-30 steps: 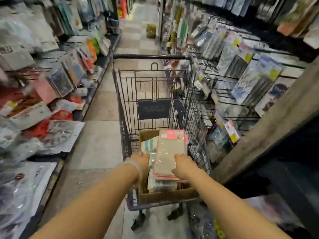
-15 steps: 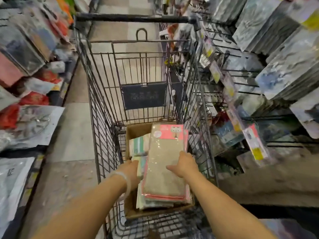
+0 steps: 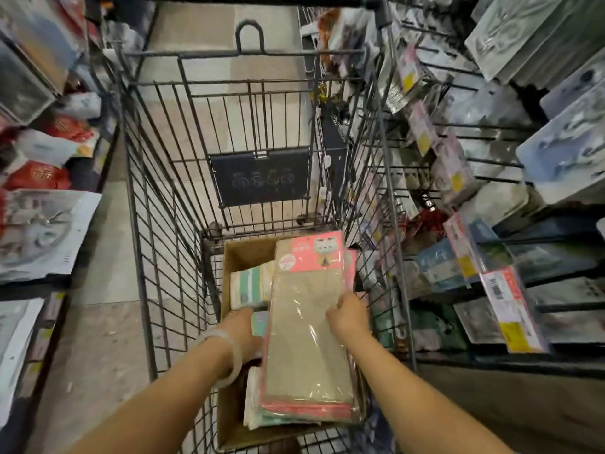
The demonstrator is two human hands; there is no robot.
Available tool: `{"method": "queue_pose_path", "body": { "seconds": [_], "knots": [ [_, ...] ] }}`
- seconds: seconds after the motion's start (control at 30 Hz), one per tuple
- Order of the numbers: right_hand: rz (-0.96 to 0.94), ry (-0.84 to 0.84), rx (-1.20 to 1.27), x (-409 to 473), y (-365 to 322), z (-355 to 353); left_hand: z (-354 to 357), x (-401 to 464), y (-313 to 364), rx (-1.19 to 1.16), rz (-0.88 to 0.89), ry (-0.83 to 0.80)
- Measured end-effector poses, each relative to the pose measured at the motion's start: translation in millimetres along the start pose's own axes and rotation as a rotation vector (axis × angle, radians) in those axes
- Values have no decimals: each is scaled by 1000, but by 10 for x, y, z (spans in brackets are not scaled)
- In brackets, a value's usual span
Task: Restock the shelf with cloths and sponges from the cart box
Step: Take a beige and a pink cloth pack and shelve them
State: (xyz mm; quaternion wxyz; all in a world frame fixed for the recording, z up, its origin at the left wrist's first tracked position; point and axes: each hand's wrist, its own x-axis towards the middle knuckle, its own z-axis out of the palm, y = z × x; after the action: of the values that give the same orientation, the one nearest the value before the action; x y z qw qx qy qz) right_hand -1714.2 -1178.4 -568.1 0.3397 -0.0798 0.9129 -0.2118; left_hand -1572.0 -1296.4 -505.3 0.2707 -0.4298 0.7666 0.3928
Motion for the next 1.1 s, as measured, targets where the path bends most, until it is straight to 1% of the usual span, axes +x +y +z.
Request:
{"method": "queue_pose_path", "body": {
  "seconds": [0.07, 0.1, 0.17, 0.23, 0.27, 0.3, 0.37, 0.4, 0.43, 0.47, 0.53, 0.57, 0.6, 0.67, 0.77, 0.87, 0.93, 1.03, 1.1],
  "knots": [
    [-29, -67, 249, -63, -146, -38, -51, 20, 10, -189, -67, 60],
    [-39, -129, 366, -100, -227, -78, -89, 29, 15, -287, -102, 93],
    [-63, -316, 576, -182, -377, -131, -189, 48, 8, -502, -197, 138],
    [-78, -469, 759, -239, -477, -173, -305, 66, -30, -775, -286, 108],
    [-79, -514, 806, -251, -508, -179, -354, 66, -58, -884, -308, 59],
    [-75, -542, 838, -254, -530, -177, -382, 77, -104, -943, -318, 21],
    [-59, -566, 855, -244, -523, -161, -410, 78, -170, -982, -299, 14],
    [-51, -548, 819, -232, -497, -143, -406, 91, -213, -983, -295, 44],
    [-49, -484, 719, -220, -450, -127, -404, 90, -242, -973, -291, 78],
    [-52, -372, 534, -181, -370, -102, -392, 96, -274, -957, -283, 113],
    [-62, -101, 81, -63, -136, -52, -365, 117, -332, -908, -269, 168],
    [-55, -15, -69, -20, -20, -38, -349, 107, -347, -901, -266, 181],
    [-31, 21, -157, 30, 96, -8, -326, 105, -361, -914, -261, 188],
    [40, 3, -211, 69, 233, 36, -287, 82, -388, -966, -258, 184],
    [122, -30, -181, 81, 264, 64, -250, 46, -425, -964, -261, 205],
    [120, -19, -144, 89, 177, 32, -271, 13, -453, -993, -273, 209],
    [114, -20, -192, 73, 124, -24, -302, -36, -442, -1010, -251, 204],
    [107, 24, -298, -17, 114, -131, -333, -137, -424, -1027, -194, 208],
    [50, 60, -279, -112, 114, -202, -358, -238, -397, -1020, -143, 208]
  ]
}}
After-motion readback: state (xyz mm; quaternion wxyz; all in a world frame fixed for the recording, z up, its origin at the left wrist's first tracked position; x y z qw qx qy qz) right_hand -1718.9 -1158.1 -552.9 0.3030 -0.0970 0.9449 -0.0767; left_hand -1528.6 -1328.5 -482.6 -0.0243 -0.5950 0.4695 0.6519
